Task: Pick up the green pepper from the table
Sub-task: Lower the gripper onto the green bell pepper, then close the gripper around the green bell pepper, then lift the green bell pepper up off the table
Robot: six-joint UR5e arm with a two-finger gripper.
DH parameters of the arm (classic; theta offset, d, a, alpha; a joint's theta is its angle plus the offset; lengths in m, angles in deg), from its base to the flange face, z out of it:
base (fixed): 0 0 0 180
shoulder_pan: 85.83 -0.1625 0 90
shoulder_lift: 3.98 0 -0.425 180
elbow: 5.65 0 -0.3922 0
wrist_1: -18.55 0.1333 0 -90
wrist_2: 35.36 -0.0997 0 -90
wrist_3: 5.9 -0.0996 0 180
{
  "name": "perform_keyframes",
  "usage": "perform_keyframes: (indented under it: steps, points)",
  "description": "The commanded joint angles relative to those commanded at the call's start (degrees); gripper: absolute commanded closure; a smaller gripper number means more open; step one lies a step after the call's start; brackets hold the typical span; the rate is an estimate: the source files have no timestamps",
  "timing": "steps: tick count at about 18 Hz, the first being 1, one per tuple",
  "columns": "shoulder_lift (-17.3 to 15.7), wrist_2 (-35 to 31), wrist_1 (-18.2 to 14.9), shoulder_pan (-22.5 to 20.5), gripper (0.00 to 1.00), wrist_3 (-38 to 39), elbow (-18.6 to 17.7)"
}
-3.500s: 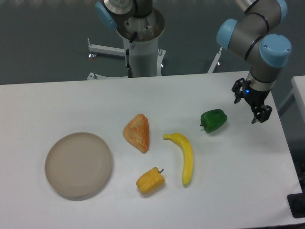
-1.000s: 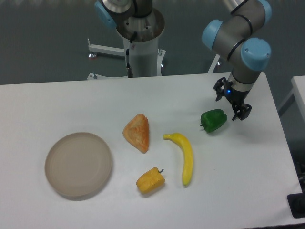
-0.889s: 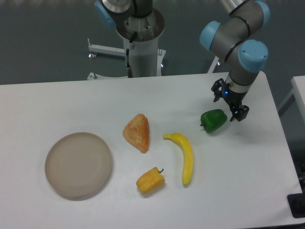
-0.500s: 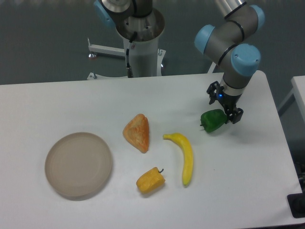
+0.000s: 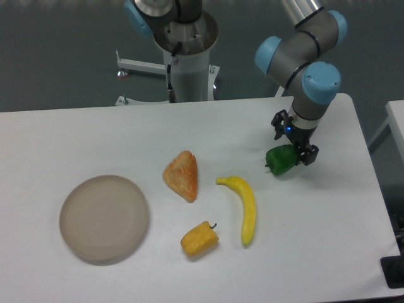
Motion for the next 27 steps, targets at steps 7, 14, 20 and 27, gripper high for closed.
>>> perform_keyframes:
  steps: [7,14,20,27]
  points:
    - [-0.09,-0.18,-0.18,0.00,0.50,-0.09,1.14]
    - [0.00,-0.44,-0.88,0.09,0.64,-0.09,4.91]
    - [0.00,-0.09,-3.94,1.76,0.64,-0.26,11.06]
    - [0.09,0.44,-8.00,3.43,0.64,-0.26,17.31]
